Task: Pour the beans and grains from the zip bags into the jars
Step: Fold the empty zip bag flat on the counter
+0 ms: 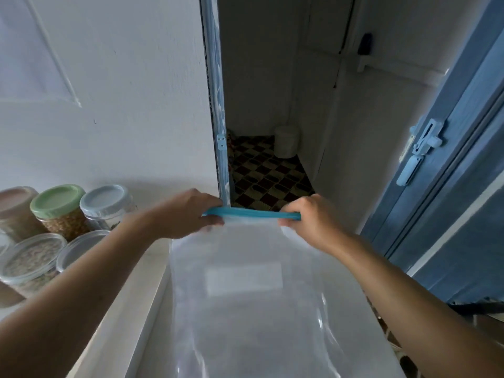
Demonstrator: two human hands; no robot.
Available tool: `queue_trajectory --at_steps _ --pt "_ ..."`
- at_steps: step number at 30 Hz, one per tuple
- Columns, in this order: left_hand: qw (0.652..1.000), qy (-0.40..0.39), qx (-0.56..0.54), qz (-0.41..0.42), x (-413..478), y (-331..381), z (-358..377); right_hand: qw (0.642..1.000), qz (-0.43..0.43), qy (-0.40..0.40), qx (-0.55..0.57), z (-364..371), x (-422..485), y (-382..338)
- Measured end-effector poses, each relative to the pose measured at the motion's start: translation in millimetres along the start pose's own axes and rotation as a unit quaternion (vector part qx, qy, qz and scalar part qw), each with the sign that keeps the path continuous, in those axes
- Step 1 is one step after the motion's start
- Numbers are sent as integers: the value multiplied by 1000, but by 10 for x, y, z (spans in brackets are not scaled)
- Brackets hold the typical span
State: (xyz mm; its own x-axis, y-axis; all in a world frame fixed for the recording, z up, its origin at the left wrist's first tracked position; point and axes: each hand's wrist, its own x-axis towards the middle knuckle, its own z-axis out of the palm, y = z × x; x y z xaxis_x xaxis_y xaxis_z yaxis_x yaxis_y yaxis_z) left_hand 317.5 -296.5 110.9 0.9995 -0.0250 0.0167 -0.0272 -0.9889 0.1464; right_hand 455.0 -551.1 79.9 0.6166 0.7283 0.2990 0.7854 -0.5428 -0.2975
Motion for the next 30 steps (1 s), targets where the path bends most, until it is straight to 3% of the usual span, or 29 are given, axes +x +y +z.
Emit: queue_trajectory --at_steps 3,8,11,16,20,22,24,26,28,30 --pt "992 96 85 -16 -163 163 -480 982 -85 166 -5 -280 -21 -159" --pt "995 73 70 10 -461 365 -807 991 -67 34 113 -662 -85 -267" --pt "996 73 57 18 -550 465 -1028 985 -77 41 152 -810 -77 -337" --pt "991 123 29 42 -613 600 -1505 968 -132 192 93 -1106 -17 -514" --pt "945 302 104 75 -765 692 -1712 927 -211 306 55 -1362 -48 -637" --pt "942 302 131 69 -798 726 -1637 950 -195 233 72 -1506 -87 -653" --pt "977 175 101 67 -854 764 -1543 983 -157 31 95 -1669 -141 -642" --pt "994 65 26 86 -941 805 -1595 975 -153 -87 135 -1799 -170 -614" --pt "993 53 -57 93 -936 765 -1704 967 -142 -73 199 -1849 -115 -603" --pt "993 61 -55 80 -797 692 -1739 975 -130 -39 176 -1799 7 -624"
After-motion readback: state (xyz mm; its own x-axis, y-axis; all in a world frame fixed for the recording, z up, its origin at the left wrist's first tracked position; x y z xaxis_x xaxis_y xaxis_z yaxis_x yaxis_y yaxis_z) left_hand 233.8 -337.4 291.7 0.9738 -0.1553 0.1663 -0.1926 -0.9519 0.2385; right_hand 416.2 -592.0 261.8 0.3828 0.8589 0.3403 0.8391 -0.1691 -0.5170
